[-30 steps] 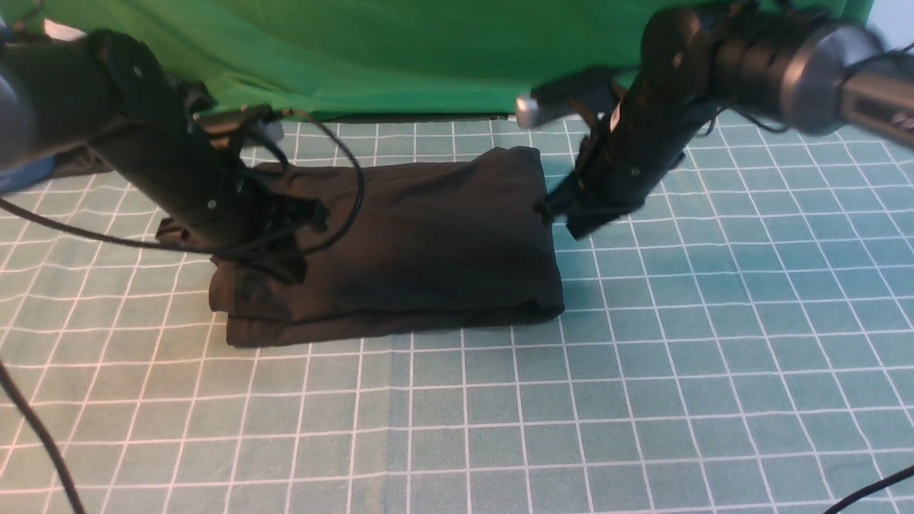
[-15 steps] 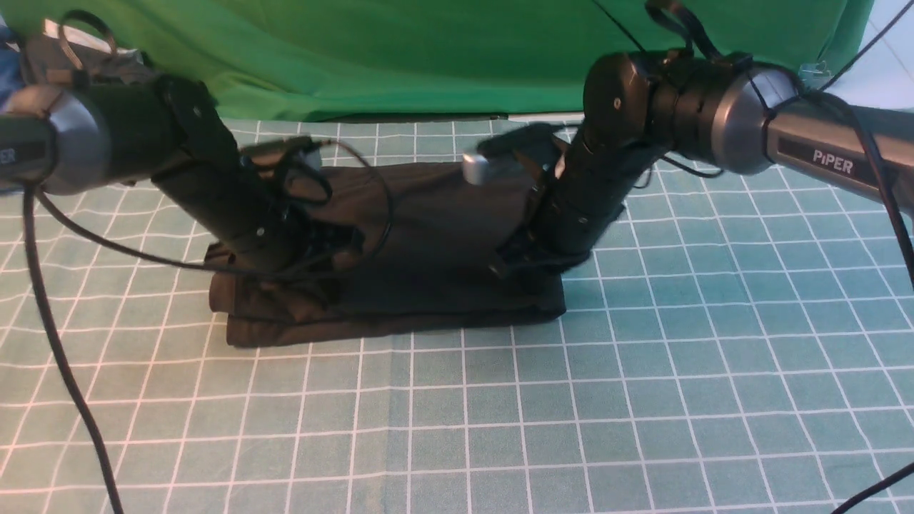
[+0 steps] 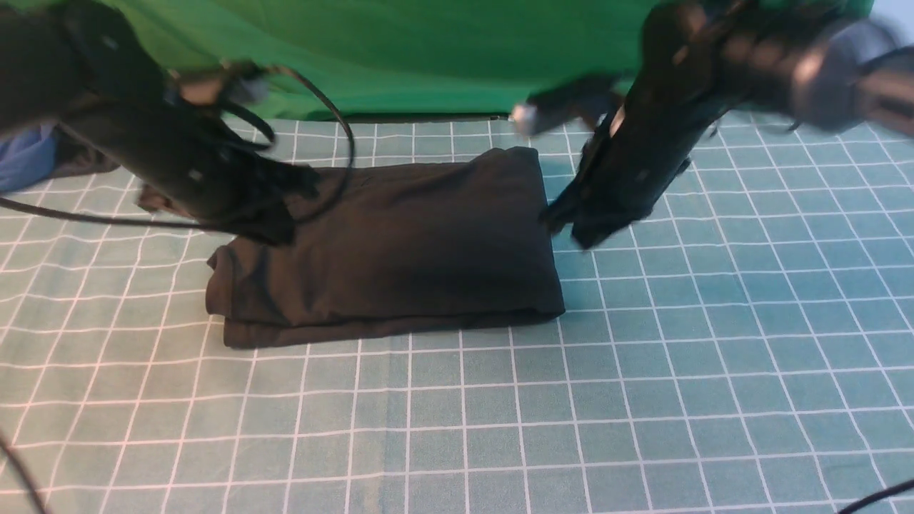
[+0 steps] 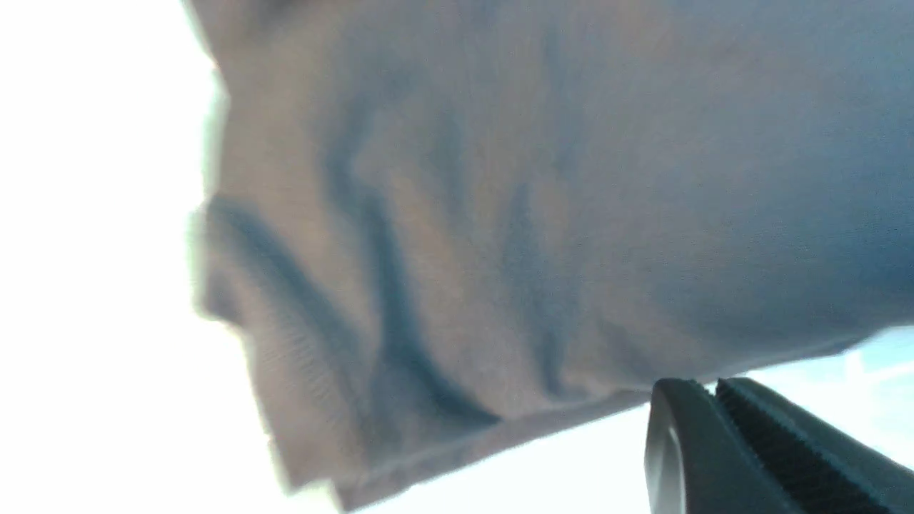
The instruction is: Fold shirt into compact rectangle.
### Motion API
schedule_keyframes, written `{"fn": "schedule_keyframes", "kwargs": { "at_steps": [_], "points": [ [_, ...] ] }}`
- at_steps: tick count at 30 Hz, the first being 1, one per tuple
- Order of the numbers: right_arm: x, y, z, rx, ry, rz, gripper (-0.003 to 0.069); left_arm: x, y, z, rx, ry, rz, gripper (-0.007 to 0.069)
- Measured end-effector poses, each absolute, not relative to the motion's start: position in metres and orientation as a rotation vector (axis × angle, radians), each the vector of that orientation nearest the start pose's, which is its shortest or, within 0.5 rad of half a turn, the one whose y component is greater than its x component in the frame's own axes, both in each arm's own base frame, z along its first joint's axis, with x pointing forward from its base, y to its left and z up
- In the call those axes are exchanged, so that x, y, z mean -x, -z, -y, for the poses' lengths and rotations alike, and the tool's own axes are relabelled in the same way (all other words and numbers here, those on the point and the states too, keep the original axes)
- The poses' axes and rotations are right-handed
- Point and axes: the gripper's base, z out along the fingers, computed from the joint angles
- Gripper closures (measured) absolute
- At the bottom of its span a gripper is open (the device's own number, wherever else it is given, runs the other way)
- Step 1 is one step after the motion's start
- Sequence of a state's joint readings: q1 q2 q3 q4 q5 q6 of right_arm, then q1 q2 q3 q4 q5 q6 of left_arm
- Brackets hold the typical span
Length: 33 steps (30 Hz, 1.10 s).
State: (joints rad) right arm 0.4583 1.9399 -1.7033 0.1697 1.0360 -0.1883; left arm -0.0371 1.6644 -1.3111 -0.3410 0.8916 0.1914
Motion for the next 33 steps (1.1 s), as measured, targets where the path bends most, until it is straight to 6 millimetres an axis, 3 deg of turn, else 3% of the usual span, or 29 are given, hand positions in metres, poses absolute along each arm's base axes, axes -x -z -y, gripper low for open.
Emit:
{"fn": "schedule_keyframes", "kwargs": {
  "at_steps": [3,5,7,10,12,14,15,16,19,21,24,28,33],
  "points": [
    [-0.356,-0.332,-0.173,0.735,-0.295,-2.533,0.064,-0.325,-0.318,0.025,-0.078,0.36,-2.593,0.0617],
    [-0.334,-0.38,-0.15,0.676,-0.289,-2.42,0.064,-0.302,-0.349,0.017,-0.066,0.341,-2.511,0.0617],
    [-0.307,-0.422,-0.13,0.624,-0.282,-2.303,0.064,-0.278,-0.377,0.012,-0.057,0.319,-2.42,0.0617],
    [-0.251,-0.483,-0.101,0.559,-0.265,-2.091,0.064,-0.235,-0.413,0.007,-0.046,0.281,-2.278,0.0617],
    [-0.224,-0.505,-0.09,0.537,-0.259,-1.998,0.064,-0.214,-0.425,0.006,-0.04,0.264,-2.22,0.0617],
    [-0.179,-0.532,-0.074,0.514,-0.254,-1.862,0.064,-0.18,-0.438,0.007,-0.046,0.237,-2.132,0.0617],
    [-0.175,-0.534,-0.073,0.511,-0.255,-1.852,0.064,-0.174,-0.44,0.007,-0.048,0.234,-2.115,0.0617],
    [-0.149,-0.544,-0.063,0.494,-0.256,-1.773,0.064,-0.15,-0.443,0.009,-0.053,0.224,-2.062,0.0617],
    [-0.104,-0.548,-0.046,0.456,-0.251,-1.622,0.064,-0.11,-0.44,0.013,-0.05,0.218,-1.981,0.0617],
    [-0.093,-0.544,-0.042,0.446,-0.246,-1.575,0.064,-0.098,-0.437,0.015,-0.049,0.222,-1.958,0.0617],
    [-0.065,-0.521,-0.03,0.395,-0.237,-1.435,0.064,-0.069,-0.423,0.019,-0.023,0.259,-1.893,0.0617],
    [-0.05,-0.469,-0.021,0.33,-0.207,-1.278,0.064,-0.059,-0.399,0.023,0.025,0.345,-1.849,0.0617],
    [-0.035,-0.414,-0.012,0.242,-0.226,-1.1,0.064,-0.064,-0.374,0.026,0.071,0.431,-1.874,0.0617]
  ]
}}
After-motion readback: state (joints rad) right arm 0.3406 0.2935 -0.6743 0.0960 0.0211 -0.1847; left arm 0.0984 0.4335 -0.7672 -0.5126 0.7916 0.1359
